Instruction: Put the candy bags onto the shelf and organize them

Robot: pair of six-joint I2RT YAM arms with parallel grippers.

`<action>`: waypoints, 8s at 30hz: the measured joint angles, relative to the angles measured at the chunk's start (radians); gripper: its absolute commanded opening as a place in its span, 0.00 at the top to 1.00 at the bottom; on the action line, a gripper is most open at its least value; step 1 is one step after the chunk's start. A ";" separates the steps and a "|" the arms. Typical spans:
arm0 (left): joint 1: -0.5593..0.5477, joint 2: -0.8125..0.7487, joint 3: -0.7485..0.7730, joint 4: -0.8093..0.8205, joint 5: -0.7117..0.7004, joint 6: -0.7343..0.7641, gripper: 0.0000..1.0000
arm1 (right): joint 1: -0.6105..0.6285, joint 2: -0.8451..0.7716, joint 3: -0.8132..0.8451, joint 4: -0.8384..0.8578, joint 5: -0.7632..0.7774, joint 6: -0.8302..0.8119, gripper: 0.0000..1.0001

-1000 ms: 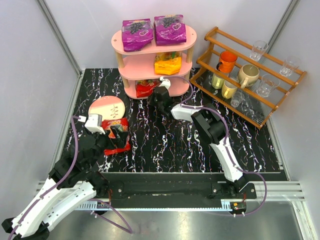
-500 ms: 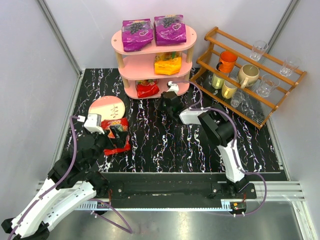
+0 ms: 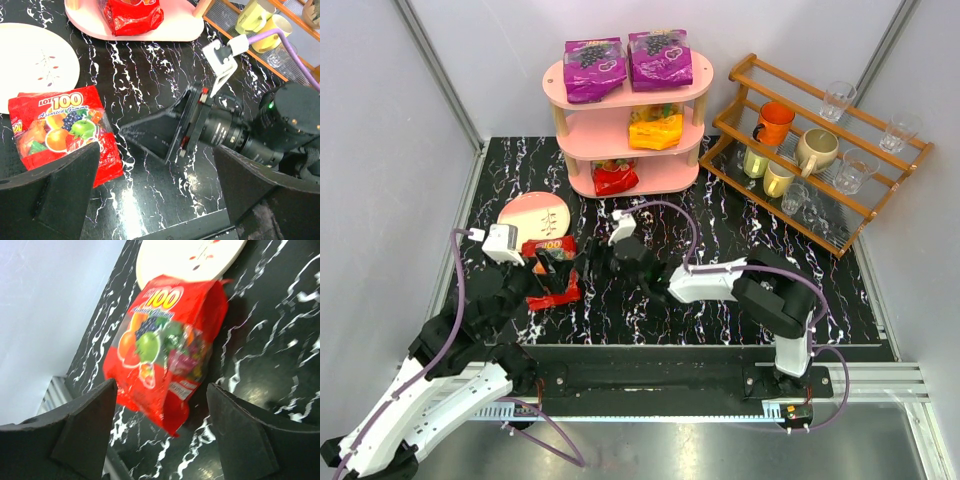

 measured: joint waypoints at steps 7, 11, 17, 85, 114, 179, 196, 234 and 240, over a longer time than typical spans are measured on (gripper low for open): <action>0.000 -0.002 0.006 -0.030 0.001 -0.011 0.01 | 0.045 0.066 0.008 0.013 -0.001 0.112 0.16; 0.000 -0.010 0.006 -0.040 0.001 -0.017 0.01 | 0.045 0.133 0.037 0.012 -0.016 0.157 0.19; 0.000 -0.014 0.006 -0.040 0.001 -0.018 0.01 | 0.045 0.201 0.095 0.026 -0.098 0.195 1.00; 0.000 -0.092 -0.016 -0.060 0.029 -0.060 0.01 | 0.036 -0.297 -0.615 0.236 0.374 0.124 1.00; 0.000 -0.011 -0.051 -0.005 0.019 -0.035 0.01 | -0.461 -0.332 -0.276 0.043 -0.047 -0.756 1.00; 0.000 0.002 -0.101 0.043 -0.030 0.010 0.01 | -0.726 0.251 0.355 -0.137 -0.294 -0.317 1.00; 0.000 0.002 -0.101 0.043 -0.035 0.011 0.01 | -0.732 0.320 0.459 -0.202 -0.279 -0.249 1.00; 0.000 0.006 -0.107 0.043 -0.037 0.013 0.01 | -0.752 0.385 0.539 -0.246 -0.342 -0.174 0.65; 0.000 0.006 -0.107 0.043 -0.037 0.013 0.01 | -0.750 0.365 0.455 -0.178 -0.334 -0.180 0.48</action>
